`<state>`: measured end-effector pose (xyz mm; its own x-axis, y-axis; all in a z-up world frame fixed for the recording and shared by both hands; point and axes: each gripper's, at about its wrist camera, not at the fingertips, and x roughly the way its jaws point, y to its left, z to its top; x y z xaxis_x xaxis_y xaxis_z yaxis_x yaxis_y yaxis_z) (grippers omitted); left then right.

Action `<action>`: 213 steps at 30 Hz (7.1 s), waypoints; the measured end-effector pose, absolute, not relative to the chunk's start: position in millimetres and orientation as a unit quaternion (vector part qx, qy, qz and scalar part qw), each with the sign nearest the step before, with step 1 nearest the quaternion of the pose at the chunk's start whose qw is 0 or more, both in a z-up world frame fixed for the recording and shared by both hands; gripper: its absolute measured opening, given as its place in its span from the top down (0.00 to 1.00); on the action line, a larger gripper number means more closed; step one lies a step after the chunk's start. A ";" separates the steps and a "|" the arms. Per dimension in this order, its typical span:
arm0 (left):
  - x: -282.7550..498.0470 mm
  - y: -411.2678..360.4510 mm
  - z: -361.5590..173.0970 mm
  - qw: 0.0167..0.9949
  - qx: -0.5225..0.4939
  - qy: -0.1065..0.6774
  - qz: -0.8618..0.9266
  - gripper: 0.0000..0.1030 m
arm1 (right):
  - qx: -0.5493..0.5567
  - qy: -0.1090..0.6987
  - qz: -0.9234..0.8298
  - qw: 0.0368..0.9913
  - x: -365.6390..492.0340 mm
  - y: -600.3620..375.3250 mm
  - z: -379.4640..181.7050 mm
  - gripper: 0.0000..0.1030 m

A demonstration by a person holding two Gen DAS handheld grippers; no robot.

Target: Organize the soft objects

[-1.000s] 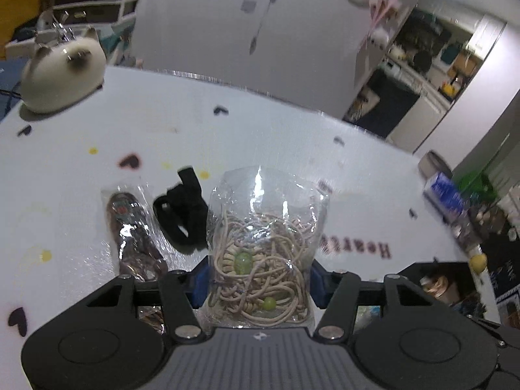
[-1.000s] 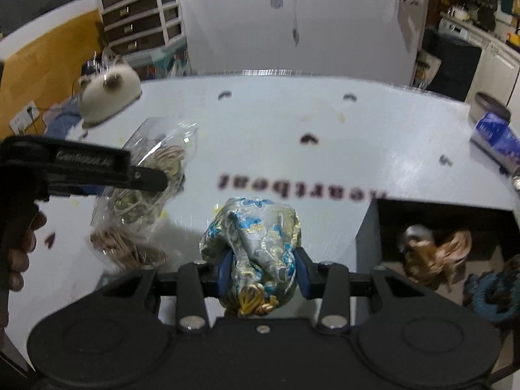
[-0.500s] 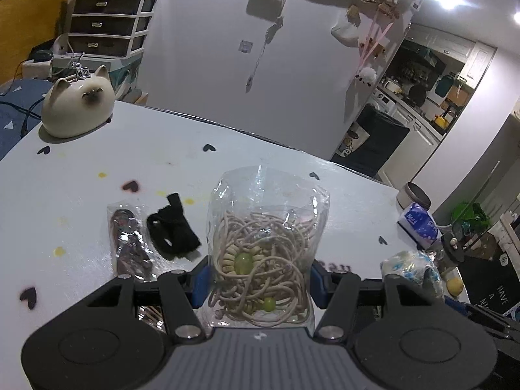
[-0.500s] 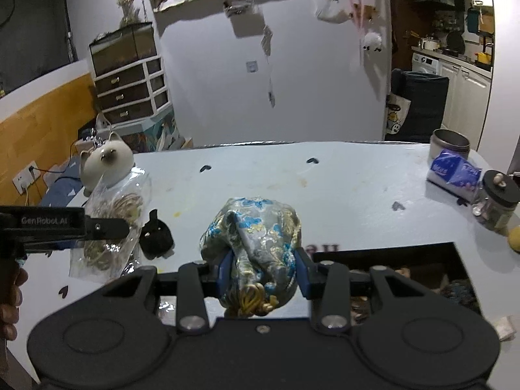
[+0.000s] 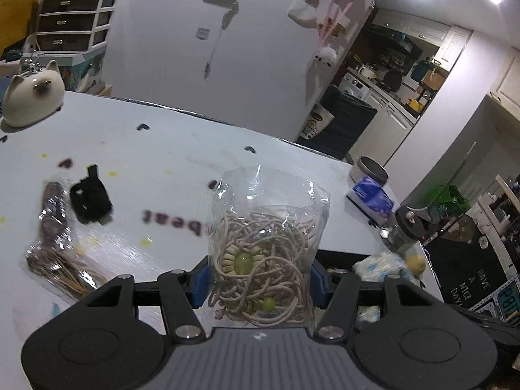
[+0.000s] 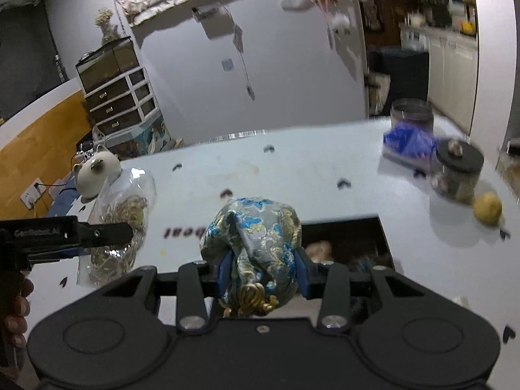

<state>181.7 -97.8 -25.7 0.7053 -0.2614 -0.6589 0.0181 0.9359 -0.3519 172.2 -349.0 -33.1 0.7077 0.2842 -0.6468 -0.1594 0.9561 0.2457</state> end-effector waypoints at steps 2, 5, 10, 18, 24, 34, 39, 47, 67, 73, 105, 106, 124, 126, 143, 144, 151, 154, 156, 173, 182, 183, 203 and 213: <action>179.2 -110.1 -27.3 0.908 -0.162 0.379 -0.078 0.43 | 0.092 0.383 0.126 0.910 175.2 -360.8 -41.3 0.60; 176.0 -128.0 -31.5 0.902 -0.166 0.389 -0.084 0.43 | 0.086 0.415 0.136 0.895 180.6 -373.8 -55.0 0.60; 173.4 -151.6 -42.2 0.892 -0.184 0.404 -0.088 0.43 | 0.085 0.469 0.186 0.859 197.4 -388.3 -78.6 0.60; 176.0 -171.8 -53.0 0.879 -0.216 0.418 -0.079 0.43 | 0.007 0.554 0.219 0.803 233.9 -379.6 -107.0 0.61; 192.2 -187.6 -69.4 0.855 -0.230 0.455 -0.096 0.43 | -0.097 0.519 0.226 0.819 232.2 -384.9 -106.6 0.61; 215.9 -200.9 -104.1 0.811 -0.237 0.532 -0.047 0.17 | -0.098 0.491 0.224 0.836 221.4 -396.4 -102.0 0.63; 215.5 -207.2 -98.2 0.818 -0.226 0.526 -0.050 0.16 | -0.083 0.492 0.219 0.839 218.3 -405.8 -102.5 0.60; 211.8 -219.3 -80.5 0.842 -0.192 0.498 -0.080 0.55 | -0.020 0.492 0.226 0.840 210.9 -424.5 -90.0 0.62; 205.3 -213.3 -88.3 0.830 -0.180 0.521 -0.089 0.62 | -0.062 0.512 0.234 0.824 211.1 -388.5 -115.5 0.65; 202.1 -216.1 -80.0 0.842 -0.163 0.507 -0.092 0.61 | -0.028 0.479 0.224 0.849 195.5 -405.9 -85.5 0.50; 118.4 -193.9 -35.8 0.934 -0.081 0.341 -0.069 0.00 | 0.034 0.278 0.086 0.956 111.0 -441.5 -23.2 0.00; 117.4 -192.5 -35.7 0.935 -0.081 0.339 -0.070 0.00 | 0.031 0.273 0.083 0.958 109.3 -440.7 -22.4 0.00; 112.0 -154.8 -33.2 0.943 -0.061 0.315 -0.084 0.00 | 0.025 0.259 0.043 0.964 98.0 -404.0 -23.5 0.00; 113.5 -144.7 -32.5 0.943 -0.061 0.315 -0.085 0.00 | 0.031 0.265 0.042 0.963 100.2 -394.1 -23.4 0.00; 129.3 -12.4 -26.6 0.946 -0.061 0.312 -0.073 0.00 | 0.030 0.280 0.069 0.957 124.0 -260.2 -19.9 0.00; 130.0 -5.2 -27.1 0.946 -0.060 0.312 -0.072 0.00 | 0.030 0.281 0.071 0.957 125.7 -253.0 -20.7 0.00; 136.3 48.0 -34.6 0.943 -0.063 0.323 -0.060 0.00 | 0.020 0.300 0.090 0.949 140.6 -199.4 -30.4 0.00; 142.2 68.5 -39.1 0.941 -0.063 0.328 -0.055 0.00 | 0.009 0.315 0.100 0.944 149.8 -175.4 -39.3 0.00; 146.9 80.5 -42.4 0.939 -0.063 0.334 -0.053 0.00 | 0.002 0.327 0.106 0.939 156.5 -161.1 -47.5 0.00; 193.1 137.5 -67.6 0.922 -0.053 0.376 -0.072 0.00 | -0.083 0.422 0.175 0.886 163.6 -39.1 -119.9 0.00; 210.4 142.0 -74.5 0.920 -0.046 0.381 -0.082 0.00 | -0.164 0.414 0.179 0.877 155.3 3.1 -149.7 0.00; 211.9 142.4 -74.9 0.919 -0.046 0.382 -0.082 0.00 | -0.168 0.417 0.172 0.876 157.6 1.7 -152.8 0.00; 311.3 91.6 -109.4 0.886 0.129 0.380 -0.234 0.05 | -0.100 0.475 0.201 0.851 189.0 -60.8 -162.4 0.02; 358.6 78.5 -150.3 0.851 0.171 0.427 -0.253 0.23 | -0.103 0.481 0.209 0.845 194.4 -77.3 -152.9 0.28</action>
